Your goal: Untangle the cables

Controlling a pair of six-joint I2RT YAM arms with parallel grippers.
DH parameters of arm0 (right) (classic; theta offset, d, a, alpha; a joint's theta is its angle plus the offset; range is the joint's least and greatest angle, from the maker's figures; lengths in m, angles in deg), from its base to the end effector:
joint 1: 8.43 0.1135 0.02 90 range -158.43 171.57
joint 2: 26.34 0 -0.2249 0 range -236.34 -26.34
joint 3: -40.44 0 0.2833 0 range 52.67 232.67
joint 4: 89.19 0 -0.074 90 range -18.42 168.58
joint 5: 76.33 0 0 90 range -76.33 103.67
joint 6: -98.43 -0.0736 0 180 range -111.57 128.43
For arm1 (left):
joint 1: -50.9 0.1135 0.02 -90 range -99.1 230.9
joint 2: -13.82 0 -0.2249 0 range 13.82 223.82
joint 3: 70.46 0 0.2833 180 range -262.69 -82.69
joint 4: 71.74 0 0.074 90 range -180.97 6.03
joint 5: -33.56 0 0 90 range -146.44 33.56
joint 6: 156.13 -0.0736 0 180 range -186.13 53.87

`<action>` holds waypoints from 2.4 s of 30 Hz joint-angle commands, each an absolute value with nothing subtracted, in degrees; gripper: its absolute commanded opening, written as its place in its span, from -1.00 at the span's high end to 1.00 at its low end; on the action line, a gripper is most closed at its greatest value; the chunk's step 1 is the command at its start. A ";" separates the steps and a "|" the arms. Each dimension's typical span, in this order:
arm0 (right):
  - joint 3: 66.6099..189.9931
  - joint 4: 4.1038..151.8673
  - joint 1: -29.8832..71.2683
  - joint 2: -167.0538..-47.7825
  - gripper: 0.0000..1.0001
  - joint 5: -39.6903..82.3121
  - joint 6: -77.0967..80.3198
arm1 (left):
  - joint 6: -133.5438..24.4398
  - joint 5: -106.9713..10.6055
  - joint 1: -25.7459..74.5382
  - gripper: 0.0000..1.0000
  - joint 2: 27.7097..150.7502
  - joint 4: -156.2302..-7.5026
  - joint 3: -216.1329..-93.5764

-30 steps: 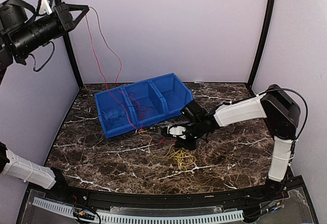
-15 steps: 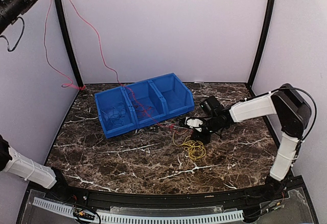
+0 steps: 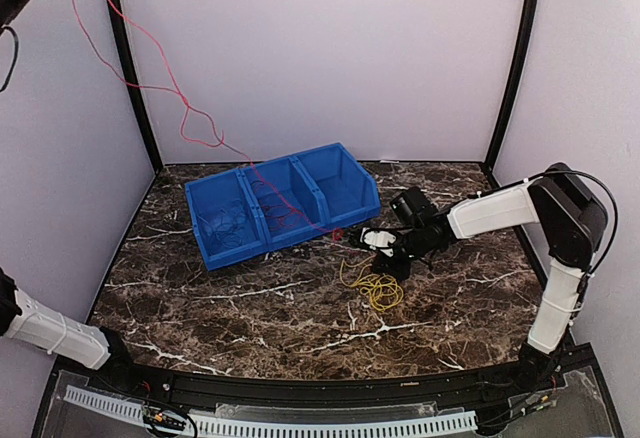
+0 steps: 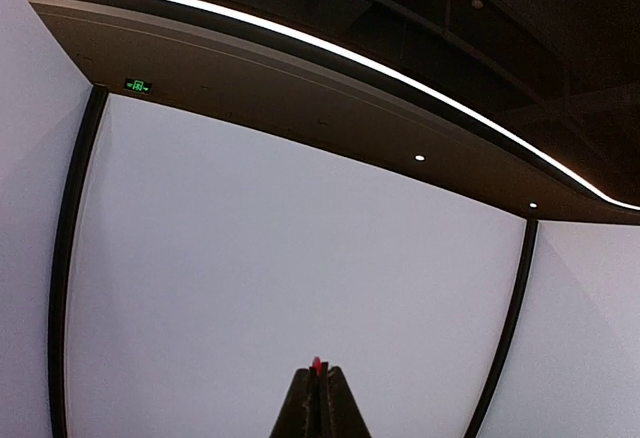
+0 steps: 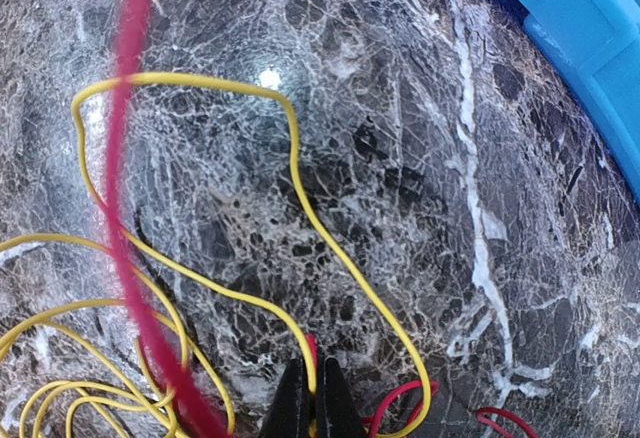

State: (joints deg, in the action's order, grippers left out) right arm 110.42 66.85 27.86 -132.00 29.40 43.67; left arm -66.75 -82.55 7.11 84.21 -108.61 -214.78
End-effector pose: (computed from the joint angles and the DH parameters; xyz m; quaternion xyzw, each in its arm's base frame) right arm 0.2977 0.2434 0.0398 -0.5878 0.7548 0.1344 0.2582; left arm 0.1197 -0.0699 0.6820 -0.0231 0.4784 -0.2272 0.8479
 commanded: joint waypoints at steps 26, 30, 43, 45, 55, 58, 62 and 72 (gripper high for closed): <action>118.61 48.26 24.67 -122.64 -0.31 29.40 40.16 | -53.82 -77.00 6.86 1.00 80.96 -112.87 -192.77; 120.73 46.11 24.70 -119.01 -0.47 30.24 39.43 | -51.07 -72.79 6.87 1.00 81.44 -112.47 -187.80; 112.22 54.32 23.87 -112.34 -0.55 28.73 37.42 | -51.77 -63.54 6.92 1.00 90.79 -108.83 -187.31; 111.49 55.31 23.17 -111.01 -0.55 28.63 37.45 | -52.32 -62.82 6.89 1.00 92.98 -108.52 -188.44; 108.86 57.18 22.06 -111.41 -0.57 29.20 37.76 | -59.91 -66.73 7.39 1.00 104.23 -110.31 -204.67; 108.66 57.23 22.06 -111.29 -0.57 29.25 37.88 | -60.91 -66.55 7.60 1.00 106.07 -110.55 -209.89; 108.57 57.45 22.02 -111.13 -0.57 29.36 37.96 | -63.07 -68.05 7.95 1.00 108.09 -110.25 -214.54; 108.09 57.57 22.06 -112.18 -0.58 29.43 38.21 | -70.48 -72.51 13.00 1.00 109.33 -105.24 -214.00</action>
